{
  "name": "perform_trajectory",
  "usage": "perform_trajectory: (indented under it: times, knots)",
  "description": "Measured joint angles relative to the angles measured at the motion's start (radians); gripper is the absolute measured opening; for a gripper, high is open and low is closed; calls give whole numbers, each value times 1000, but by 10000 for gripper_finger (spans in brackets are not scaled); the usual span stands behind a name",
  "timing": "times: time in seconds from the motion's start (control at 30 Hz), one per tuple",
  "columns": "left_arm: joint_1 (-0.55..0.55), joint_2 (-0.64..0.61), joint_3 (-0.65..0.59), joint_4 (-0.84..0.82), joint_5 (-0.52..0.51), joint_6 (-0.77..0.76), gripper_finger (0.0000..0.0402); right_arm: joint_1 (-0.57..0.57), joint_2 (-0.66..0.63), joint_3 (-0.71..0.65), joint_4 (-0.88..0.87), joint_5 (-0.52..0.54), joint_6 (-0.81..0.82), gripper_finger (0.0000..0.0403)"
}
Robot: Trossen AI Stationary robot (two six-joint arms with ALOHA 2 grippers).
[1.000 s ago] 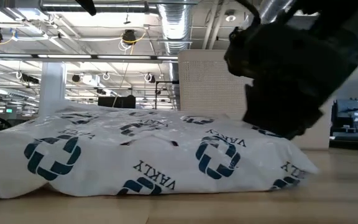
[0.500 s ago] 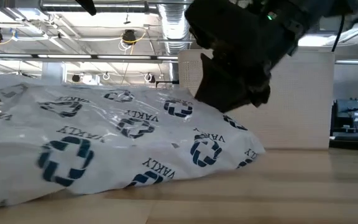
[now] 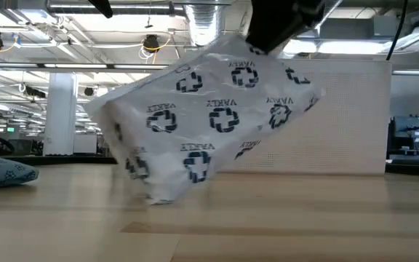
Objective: Pick & place medical supplies in basket/bin
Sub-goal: Put the white mailer bag in the white bin
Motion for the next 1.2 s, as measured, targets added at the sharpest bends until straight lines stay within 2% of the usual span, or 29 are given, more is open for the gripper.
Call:
perform_trajectory:
  times: [0.3,0.5,0.83,1.03,1.17,1.2]
  knots:
    - [0,0,0,0,0,5,148,41,-1,100,-124,81,4,0]
    - [0,0,0,0,0,5,148,54,-2,139,-236,145,65,0]
    - [0,0,0,0,0,5,148,81,-2,215,-276,261,26,0]
    - [0,0,0,0,1,5,148,111,-2,316,-437,421,24,0]
    - [0,0,0,0,1,5,148,120,-2,414,-614,579,23,0]
    - [0,0,0,0,1,5,148,117,-2,438,-614,624,8,0]
